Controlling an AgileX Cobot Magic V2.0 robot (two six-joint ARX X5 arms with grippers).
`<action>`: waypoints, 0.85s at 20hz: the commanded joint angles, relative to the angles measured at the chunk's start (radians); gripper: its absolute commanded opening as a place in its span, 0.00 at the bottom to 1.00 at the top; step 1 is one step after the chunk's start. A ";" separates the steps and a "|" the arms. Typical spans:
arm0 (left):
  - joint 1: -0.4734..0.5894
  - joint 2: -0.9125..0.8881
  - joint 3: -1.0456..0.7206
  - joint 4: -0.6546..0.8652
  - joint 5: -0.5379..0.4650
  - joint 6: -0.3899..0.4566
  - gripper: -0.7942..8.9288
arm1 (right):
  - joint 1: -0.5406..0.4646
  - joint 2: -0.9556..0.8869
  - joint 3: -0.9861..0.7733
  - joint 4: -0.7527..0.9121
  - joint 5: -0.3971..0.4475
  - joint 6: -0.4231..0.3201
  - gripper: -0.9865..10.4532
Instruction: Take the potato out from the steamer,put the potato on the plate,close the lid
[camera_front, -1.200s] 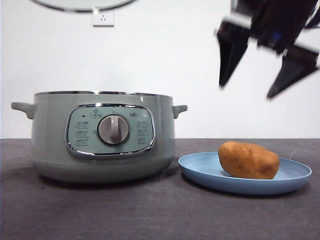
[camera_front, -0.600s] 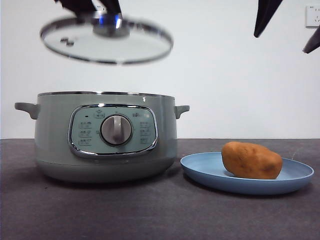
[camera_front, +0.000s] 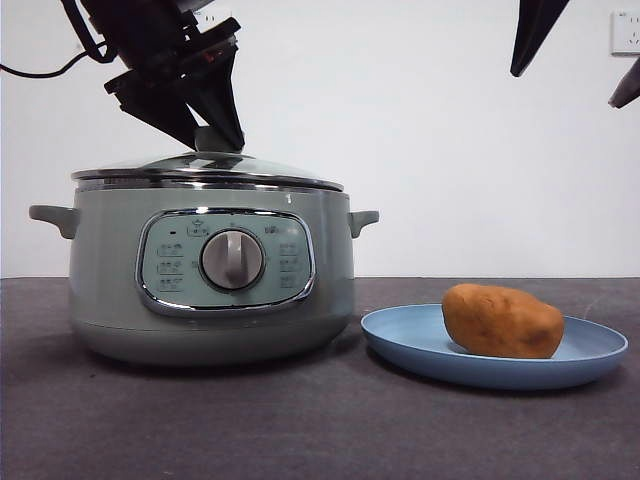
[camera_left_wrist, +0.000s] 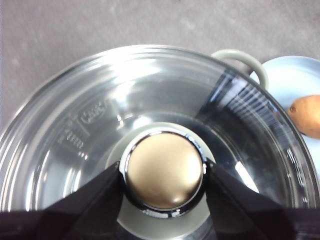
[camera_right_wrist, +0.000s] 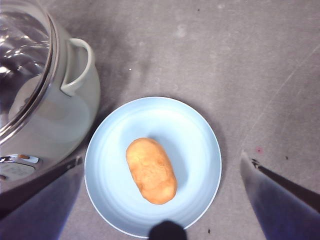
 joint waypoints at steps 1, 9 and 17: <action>-0.001 0.009 -0.047 -0.017 0.012 -0.023 0.07 | 0.000 0.000 -0.001 0.002 0.003 0.018 0.55; -0.035 0.009 -0.049 -0.011 0.019 -0.047 0.07 | 0.000 0.000 -0.001 0.002 0.002 0.025 0.55; -0.034 0.010 -0.049 -0.007 -0.021 -0.062 0.14 | 0.000 -0.001 -0.001 0.002 -0.004 0.025 0.55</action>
